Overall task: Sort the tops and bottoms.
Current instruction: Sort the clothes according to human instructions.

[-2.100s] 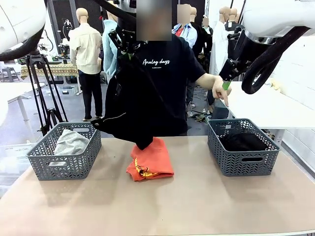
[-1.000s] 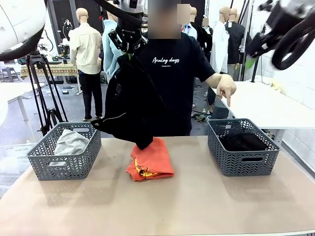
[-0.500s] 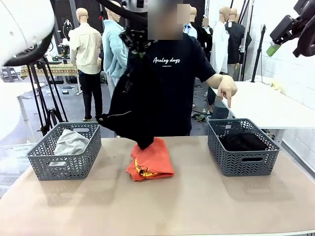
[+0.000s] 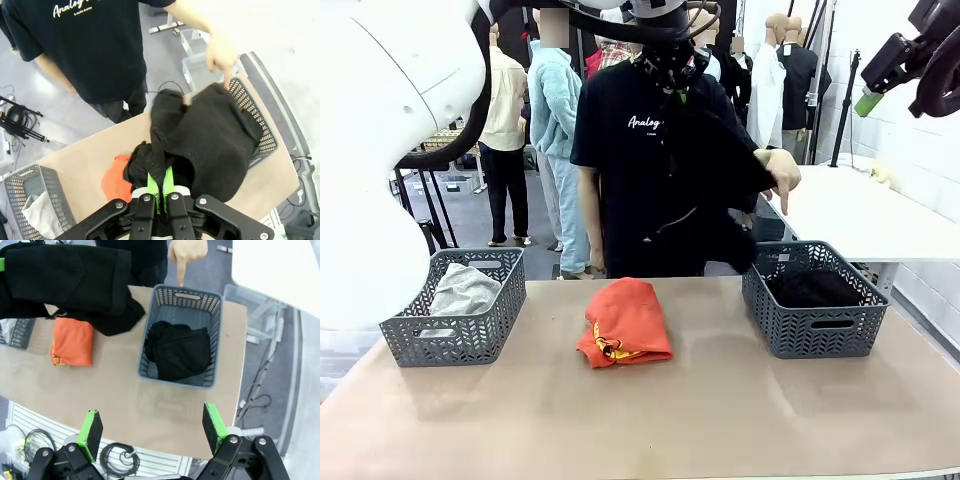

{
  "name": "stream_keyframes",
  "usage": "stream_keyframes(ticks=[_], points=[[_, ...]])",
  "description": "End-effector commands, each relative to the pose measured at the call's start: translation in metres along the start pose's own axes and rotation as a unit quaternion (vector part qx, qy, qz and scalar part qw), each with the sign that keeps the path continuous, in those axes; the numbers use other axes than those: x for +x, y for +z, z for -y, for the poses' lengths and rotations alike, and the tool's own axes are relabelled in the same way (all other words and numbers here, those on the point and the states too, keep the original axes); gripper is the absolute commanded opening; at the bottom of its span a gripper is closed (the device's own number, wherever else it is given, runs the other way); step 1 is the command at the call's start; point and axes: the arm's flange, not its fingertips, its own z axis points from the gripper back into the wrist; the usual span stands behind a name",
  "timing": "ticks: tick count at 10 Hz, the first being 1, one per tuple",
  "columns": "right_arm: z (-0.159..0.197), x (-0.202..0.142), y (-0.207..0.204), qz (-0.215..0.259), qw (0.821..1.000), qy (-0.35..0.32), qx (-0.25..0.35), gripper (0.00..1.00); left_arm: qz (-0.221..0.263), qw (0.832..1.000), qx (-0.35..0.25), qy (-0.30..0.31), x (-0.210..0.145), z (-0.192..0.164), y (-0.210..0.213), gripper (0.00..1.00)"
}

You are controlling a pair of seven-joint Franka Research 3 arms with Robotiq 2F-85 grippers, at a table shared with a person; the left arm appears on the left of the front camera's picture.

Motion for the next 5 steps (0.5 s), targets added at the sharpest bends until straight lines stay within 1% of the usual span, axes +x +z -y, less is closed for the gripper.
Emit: stream_keyframes(ticks=[1,3,4,5], points=[[0.002,0.000,-0.001,0.002,1.000,0.003,-0.004,1.00,-0.010,1.000,0.015,0.008,-0.001,-0.007,-0.001,0.00],[0.002,0.000,-0.001,0.002,1.000,0.003,-0.004,1.00,-0.010,1.000,0.015,0.008,-0.001,-0.007,-0.001,0.00],[0.002,0.000,-0.001,0.002,1.000,0.003,-0.004,1.00,-0.009,1.000,0.010,0.003,-0.001,-0.005,-0.009,0.00],[0.002,0.000,-0.001,0.002,1.000,0.003,-0.004,1.00,0.024,0.999,-0.029,0.026,-0.005,0.000,-0.014,0.00]])
